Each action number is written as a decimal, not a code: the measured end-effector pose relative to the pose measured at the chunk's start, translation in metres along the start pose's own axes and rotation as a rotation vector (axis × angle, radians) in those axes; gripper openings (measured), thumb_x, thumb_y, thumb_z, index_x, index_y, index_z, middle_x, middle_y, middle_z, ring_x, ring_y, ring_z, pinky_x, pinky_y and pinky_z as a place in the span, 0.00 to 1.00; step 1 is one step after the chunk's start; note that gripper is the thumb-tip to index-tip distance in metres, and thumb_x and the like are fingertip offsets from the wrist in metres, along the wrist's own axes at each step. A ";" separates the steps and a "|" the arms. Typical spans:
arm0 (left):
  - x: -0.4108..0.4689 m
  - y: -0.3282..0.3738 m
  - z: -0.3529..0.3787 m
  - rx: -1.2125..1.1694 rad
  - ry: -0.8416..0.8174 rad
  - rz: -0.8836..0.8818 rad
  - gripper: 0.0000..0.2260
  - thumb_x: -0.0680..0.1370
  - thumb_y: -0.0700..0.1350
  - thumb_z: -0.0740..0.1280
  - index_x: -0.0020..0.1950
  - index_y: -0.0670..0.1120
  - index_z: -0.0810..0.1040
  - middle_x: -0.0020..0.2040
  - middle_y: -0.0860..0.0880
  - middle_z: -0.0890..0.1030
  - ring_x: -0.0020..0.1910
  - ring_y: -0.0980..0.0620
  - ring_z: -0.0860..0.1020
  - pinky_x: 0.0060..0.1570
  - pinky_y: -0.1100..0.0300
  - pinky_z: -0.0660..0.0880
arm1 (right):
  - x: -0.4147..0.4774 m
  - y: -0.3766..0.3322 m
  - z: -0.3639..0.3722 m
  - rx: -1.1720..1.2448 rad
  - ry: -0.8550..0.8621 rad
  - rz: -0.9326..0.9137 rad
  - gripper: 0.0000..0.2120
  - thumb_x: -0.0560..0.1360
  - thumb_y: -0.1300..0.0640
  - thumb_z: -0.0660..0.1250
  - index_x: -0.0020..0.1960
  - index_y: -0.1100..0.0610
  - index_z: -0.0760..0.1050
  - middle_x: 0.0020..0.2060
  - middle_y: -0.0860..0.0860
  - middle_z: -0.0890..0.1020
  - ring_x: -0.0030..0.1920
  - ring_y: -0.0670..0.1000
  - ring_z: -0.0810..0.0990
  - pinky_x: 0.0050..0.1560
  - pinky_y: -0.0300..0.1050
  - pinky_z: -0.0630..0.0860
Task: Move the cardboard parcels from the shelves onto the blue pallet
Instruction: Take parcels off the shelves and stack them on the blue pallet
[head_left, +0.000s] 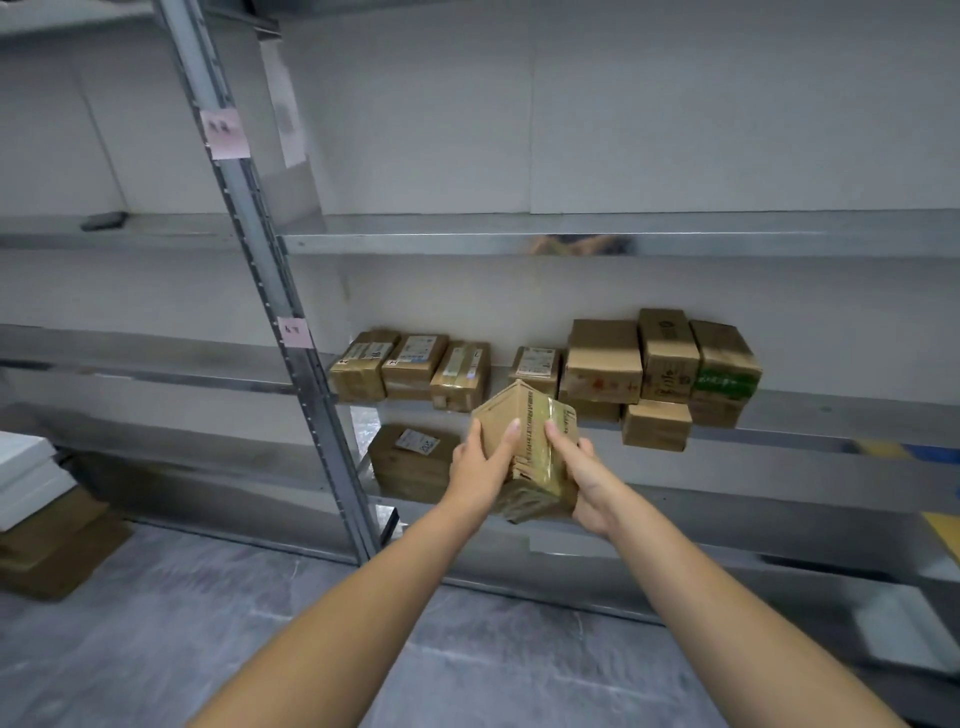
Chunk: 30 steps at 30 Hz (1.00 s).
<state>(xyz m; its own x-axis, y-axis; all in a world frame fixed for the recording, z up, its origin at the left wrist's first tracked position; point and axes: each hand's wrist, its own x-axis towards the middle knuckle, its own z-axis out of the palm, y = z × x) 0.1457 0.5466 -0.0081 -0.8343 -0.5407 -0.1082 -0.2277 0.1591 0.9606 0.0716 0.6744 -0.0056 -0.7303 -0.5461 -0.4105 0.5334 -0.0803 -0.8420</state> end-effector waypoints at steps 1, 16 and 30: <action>-0.007 0.000 -0.005 0.005 0.001 -0.009 0.45 0.72 0.71 0.65 0.81 0.52 0.53 0.76 0.44 0.63 0.74 0.43 0.66 0.71 0.43 0.66 | -0.005 0.002 0.005 0.024 -0.013 0.017 0.29 0.76 0.37 0.63 0.70 0.50 0.61 0.62 0.58 0.78 0.57 0.62 0.81 0.50 0.68 0.79; -0.077 -0.002 -0.090 -0.333 -0.086 0.063 0.18 0.80 0.60 0.62 0.66 0.54 0.78 0.55 0.55 0.85 0.55 0.55 0.83 0.51 0.60 0.79 | -0.062 0.028 0.069 -0.161 0.018 0.003 0.33 0.73 0.28 0.57 0.60 0.54 0.79 0.54 0.58 0.84 0.54 0.58 0.83 0.55 0.55 0.79; -0.102 -0.010 -0.128 -0.283 0.107 0.116 0.19 0.85 0.48 0.54 0.75 0.56 0.69 0.72 0.50 0.73 0.66 0.51 0.74 0.65 0.52 0.74 | -0.088 0.057 0.115 -0.079 0.105 -0.209 0.18 0.83 0.44 0.49 0.63 0.51 0.73 0.57 0.54 0.83 0.56 0.55 0.82 0.65 0.57 0.74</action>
<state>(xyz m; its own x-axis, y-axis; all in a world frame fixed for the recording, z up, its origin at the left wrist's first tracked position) 0.2973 0.4942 0.0261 -0.7855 -0.6185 0.0190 0.0265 -0.0029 0.9996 0.2155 0.6216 0.0224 -0.8637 -0.4347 -0.2550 0.3340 -0.1146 -0.9356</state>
